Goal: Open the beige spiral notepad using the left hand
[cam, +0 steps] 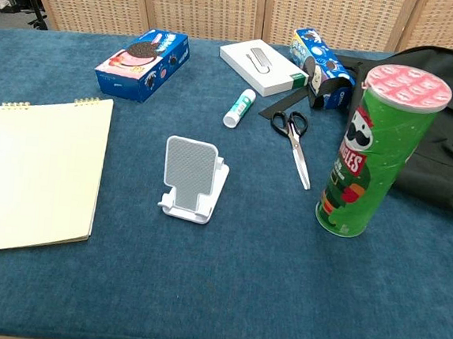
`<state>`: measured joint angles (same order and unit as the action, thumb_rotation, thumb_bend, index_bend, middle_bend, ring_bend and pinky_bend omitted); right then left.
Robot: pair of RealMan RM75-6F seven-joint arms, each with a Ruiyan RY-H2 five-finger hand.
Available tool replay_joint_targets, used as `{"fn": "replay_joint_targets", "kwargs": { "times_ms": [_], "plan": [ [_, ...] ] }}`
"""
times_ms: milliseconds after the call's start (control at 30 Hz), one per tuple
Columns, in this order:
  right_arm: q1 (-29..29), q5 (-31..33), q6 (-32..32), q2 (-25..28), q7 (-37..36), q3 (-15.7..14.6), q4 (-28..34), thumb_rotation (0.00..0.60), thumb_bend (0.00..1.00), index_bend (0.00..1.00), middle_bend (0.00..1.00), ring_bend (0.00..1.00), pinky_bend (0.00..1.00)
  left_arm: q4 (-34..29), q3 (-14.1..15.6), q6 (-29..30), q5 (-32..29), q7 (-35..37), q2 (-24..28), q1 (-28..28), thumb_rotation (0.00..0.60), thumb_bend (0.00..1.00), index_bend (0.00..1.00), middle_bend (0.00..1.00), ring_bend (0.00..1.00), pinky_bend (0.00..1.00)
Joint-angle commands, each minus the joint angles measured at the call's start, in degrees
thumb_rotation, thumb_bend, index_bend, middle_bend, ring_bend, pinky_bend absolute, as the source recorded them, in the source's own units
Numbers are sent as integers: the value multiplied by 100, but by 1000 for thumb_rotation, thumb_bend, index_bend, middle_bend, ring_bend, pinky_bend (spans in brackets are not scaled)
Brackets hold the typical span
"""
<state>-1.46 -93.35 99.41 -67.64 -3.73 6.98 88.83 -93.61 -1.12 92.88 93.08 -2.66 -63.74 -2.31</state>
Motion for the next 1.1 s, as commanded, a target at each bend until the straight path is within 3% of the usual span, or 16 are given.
{"fn": "replay_joint_targets", "kwargs": {
  "times_ms": [33, 333, 467, 700, 867, 1100],
  "plan": [
    [-12, 2, -37, 11, 38, -17, 31, 600, 195, 196, 0, 0, 0, -5, 8, -11, 4, 30, 12, 1, 600, 0, 0, 0, 0, 0],
    [-23, -8, -94, 22, -50, -54, 67, 600, 194, 196, 0, 0, 0, 128, 309, -525, 332, 157, 34, -196, 600, 0, 0, 0, 0, 0],
    [-16, 44, -122, 67, -118, -47, 110, 600, 194, 196, 0, 0, 0, 941, 614, -976, 992, 341, -333, -541, 600, 0, 0, 0, 0, 0],
    [-22, 107, -175, 101, -156, -35, 166, 600, 193, 197, 0, 0, 0, 2914, 1094, -748, 1896, 1506, -1396, -757, 600, 1, 0, 0, 0, 0],
    [-24, 156, -211, 121, -203, -26, 183, 600, 192, 197, 0, 0, 0, 3645, 1286, -523, 2038, 1966, -1749, -733, 600, 15, 0, 0, 0, 0],
    [-25, 188, -236, 145, -265, -20, 212, 600, 191, 196, 0, 0, 0, 4313, 1333, -221, 1916, 2408, -1923, -615, 600, 87, 0, 0, 0, 0]
  ]
}}
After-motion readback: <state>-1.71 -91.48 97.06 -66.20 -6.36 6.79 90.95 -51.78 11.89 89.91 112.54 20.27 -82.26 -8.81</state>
